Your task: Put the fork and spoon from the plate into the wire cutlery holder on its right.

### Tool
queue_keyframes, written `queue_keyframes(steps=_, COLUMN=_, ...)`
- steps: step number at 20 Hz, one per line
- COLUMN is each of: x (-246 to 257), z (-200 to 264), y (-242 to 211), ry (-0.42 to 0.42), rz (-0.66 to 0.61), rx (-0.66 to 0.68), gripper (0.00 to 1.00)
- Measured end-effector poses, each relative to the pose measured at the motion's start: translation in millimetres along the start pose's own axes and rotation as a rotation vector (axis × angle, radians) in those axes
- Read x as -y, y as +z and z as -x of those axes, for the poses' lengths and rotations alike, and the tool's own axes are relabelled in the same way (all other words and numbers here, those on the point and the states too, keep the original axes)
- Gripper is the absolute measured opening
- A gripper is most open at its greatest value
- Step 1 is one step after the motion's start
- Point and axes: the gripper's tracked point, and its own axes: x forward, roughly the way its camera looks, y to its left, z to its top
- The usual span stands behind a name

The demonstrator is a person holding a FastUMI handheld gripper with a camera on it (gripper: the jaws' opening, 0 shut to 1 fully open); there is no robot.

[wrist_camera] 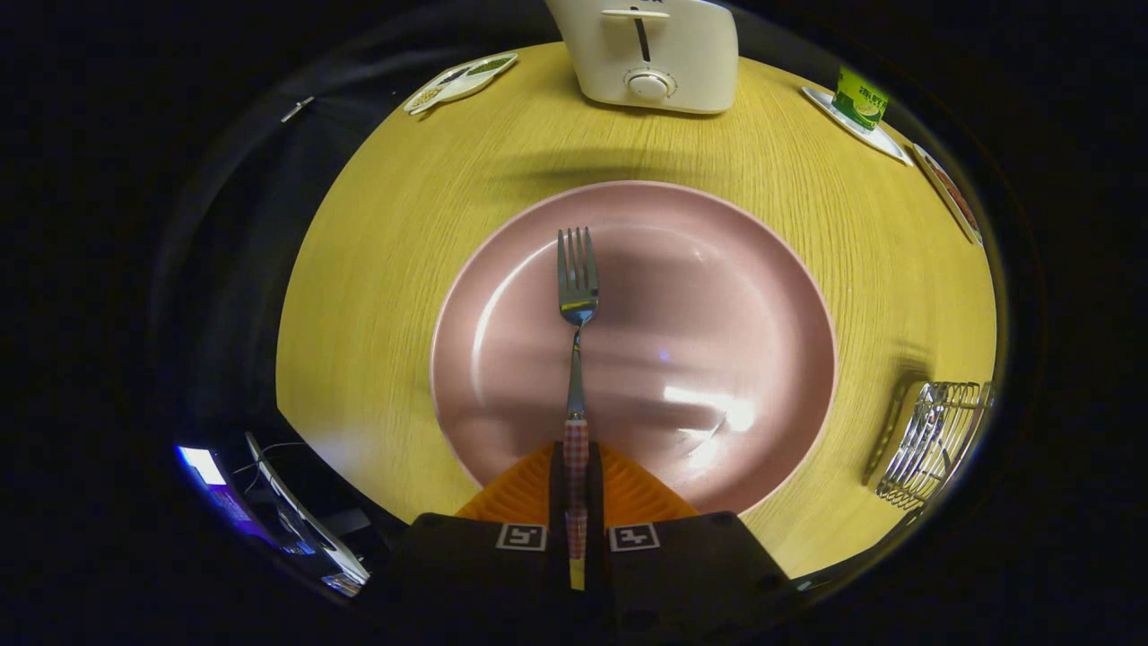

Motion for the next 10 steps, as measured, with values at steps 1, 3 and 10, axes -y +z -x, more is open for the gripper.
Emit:
queue_keyframes(steps=1, x=1.4, z=4.7, y=-1.2, ry=0.010, rz=0.004, rx=-0.002, gripper=0.09)
queue_keyframes(steps=3, x=4.7, z=20.1, y=-1.7, ry=0.033, rz=0.012, rx=0.019, gripper=0.08)
queue_keyframes(steps=10, x=35.5, z=111.8, y=-26.2, ry=0.048, rz=0.121, rx=0.083, gripper=0.08)
